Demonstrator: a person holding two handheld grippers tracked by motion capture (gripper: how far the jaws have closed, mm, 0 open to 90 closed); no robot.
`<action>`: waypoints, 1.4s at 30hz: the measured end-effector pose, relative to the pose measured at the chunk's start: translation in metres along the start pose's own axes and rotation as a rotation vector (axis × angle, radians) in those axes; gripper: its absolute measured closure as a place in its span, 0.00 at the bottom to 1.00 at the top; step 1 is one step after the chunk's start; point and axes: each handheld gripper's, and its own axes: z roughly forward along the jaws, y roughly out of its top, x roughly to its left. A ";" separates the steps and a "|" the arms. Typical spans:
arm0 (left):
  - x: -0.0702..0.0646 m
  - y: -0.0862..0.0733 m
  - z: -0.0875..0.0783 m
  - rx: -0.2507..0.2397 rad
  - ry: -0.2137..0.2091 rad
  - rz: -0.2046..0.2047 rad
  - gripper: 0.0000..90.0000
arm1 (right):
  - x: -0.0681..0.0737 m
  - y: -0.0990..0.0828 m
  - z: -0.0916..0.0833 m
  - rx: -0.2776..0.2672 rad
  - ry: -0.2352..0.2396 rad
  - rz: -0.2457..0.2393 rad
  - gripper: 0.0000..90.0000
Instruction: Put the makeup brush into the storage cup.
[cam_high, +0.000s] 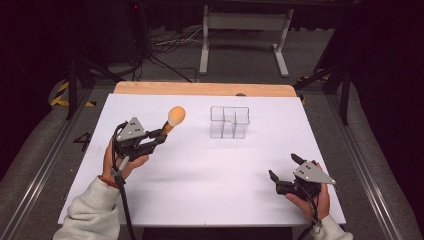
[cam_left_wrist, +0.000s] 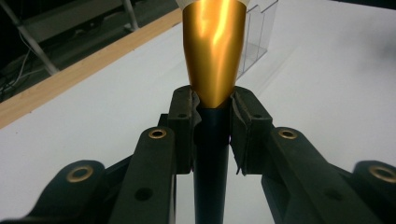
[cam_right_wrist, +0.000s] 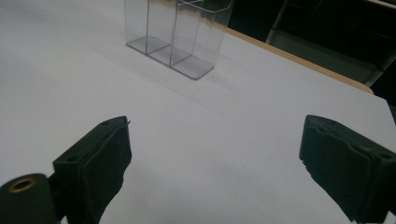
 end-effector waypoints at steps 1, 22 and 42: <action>0.000 0.000 0.000 -0.003 -0.006 0.003 0.80 | 0.000 0.000 0.000 -0.001 -0.001 -0.001 0.11; -0.007 0.006 0.005 -0.177 -0.022 -0.038 0.80 | -0.001 0.001 -0.001 -0.013 0.002 0.002 0.11; -0.015 0.016 0.016 -0.215 -0.042 -0.037 0.80 | 0.000 0.001 0.000 -0.014 -0.002 -0.002 0.11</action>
